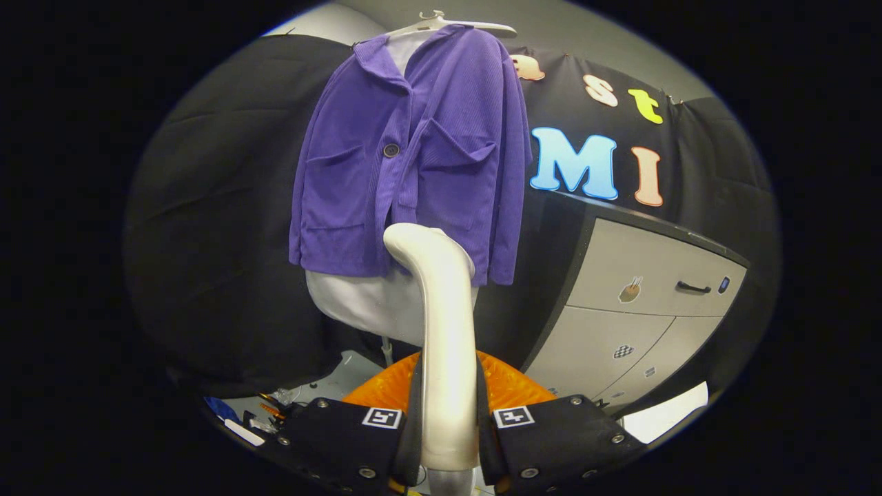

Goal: Iron the clothes twice with a garment steamer, once on the left side and once on the right side.

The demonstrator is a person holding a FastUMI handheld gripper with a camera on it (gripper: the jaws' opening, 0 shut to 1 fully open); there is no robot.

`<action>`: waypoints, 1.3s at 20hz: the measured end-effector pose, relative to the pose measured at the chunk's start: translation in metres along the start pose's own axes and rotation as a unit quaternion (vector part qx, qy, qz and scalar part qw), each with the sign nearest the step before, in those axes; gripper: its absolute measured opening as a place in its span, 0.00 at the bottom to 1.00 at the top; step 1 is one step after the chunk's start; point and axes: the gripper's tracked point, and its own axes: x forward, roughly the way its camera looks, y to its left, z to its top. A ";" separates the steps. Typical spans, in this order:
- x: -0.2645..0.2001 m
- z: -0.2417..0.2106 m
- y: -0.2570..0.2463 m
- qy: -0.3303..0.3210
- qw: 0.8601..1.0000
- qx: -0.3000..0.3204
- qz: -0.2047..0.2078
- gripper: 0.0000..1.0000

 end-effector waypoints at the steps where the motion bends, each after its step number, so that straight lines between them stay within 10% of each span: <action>1: -0.004 0.016 -0.001 -0.023 1.000 0.010 0.000 0.34; 16: -0.060 0.267 0.021 -0.255 0.966 0.015 0.036 0.34; 26: -0.027 0.373 0.082 -0.283 0.957 0.000 0.069 0.34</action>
